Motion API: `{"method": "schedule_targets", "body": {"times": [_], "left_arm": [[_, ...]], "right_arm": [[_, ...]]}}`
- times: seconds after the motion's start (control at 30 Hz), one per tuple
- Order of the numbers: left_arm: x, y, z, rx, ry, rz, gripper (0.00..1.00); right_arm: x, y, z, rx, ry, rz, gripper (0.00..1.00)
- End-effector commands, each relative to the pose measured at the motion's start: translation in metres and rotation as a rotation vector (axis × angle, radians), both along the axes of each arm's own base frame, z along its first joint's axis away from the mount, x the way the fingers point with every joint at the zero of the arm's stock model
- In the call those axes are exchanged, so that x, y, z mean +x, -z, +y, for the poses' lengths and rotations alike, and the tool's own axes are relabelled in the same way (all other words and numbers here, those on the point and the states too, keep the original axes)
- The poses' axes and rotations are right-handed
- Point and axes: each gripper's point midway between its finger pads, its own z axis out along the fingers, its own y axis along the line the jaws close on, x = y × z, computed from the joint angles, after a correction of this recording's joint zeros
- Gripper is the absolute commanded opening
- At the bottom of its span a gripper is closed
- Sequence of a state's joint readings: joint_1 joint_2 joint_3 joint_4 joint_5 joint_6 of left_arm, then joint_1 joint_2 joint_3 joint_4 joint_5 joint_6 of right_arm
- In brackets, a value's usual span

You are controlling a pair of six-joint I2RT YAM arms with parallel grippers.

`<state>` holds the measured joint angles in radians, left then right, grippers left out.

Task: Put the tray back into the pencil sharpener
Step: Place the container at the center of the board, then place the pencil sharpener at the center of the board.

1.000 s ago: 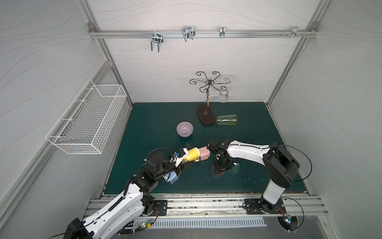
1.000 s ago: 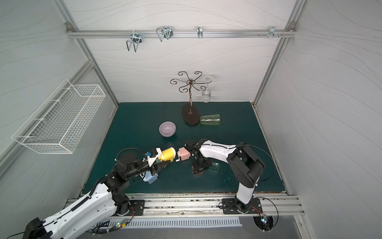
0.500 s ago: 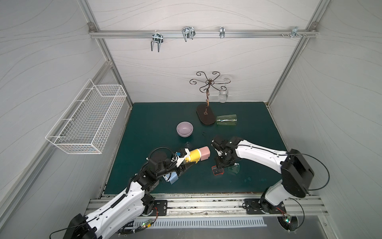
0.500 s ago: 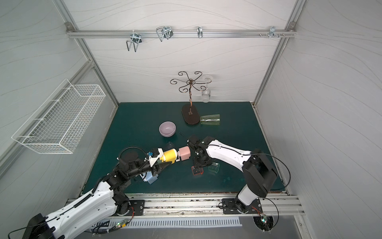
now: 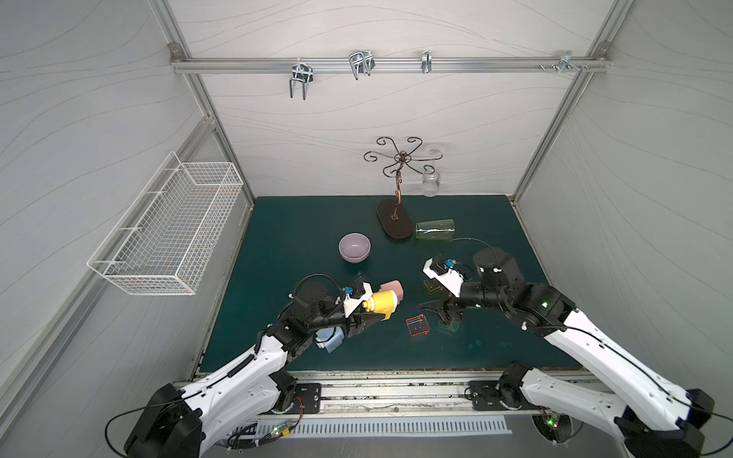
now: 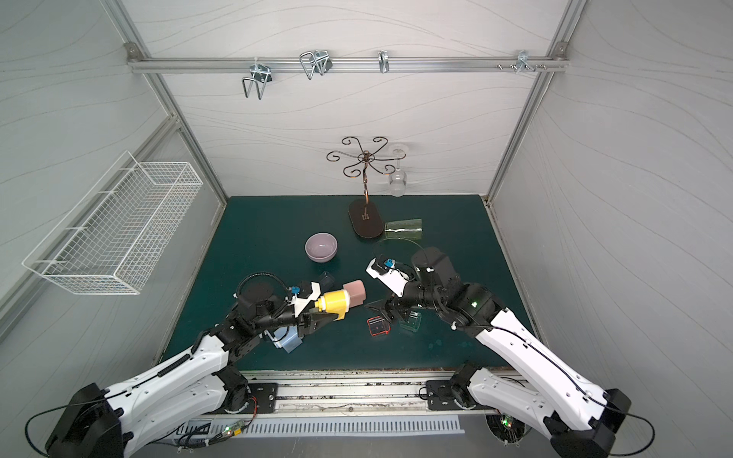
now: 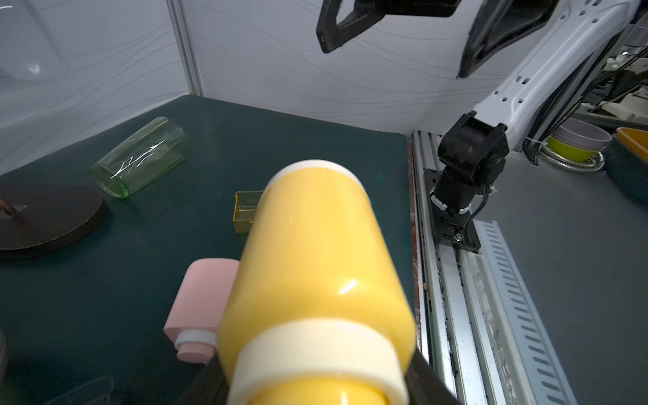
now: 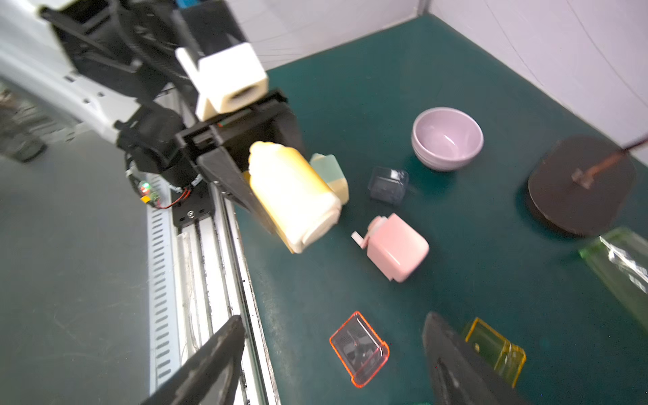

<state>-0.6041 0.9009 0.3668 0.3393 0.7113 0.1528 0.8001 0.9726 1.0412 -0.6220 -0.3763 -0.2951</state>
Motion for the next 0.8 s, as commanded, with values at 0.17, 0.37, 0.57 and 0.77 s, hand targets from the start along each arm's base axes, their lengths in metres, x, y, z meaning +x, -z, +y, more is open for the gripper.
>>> {"method": "schedule_targets", "body": {"times": [0.17, 0.37, 0.57, 0.77], "left_arm": [[-0.008, -0.047, -0.019, -0.079, 0.144, -0.126, 0.00], [-0.011, -0.046, -0.025, -0.073, 0.182, -0.130, 0.00], [-0.009, -0.045, -0.028, -0.067, 0.191, -0.121, 0.00], [-0.004, -0.039, -0.029, -0.054, 0.165, -0.083, 0.00]], "right_arm": [[-0.027, 0.021, 0.042, -0.050, -0.352, -0.044, 0.84], [-0.030, 0.033, 0.057, -0.068, -0.394, 0.028, 0.77], [-0.034, 0.038, 0.060, -0.067, -0.418, 0.064, 0.56], [-0.039, 0.045, 0.060, -0.088, -0.449, 0.102, 0.22]]}}
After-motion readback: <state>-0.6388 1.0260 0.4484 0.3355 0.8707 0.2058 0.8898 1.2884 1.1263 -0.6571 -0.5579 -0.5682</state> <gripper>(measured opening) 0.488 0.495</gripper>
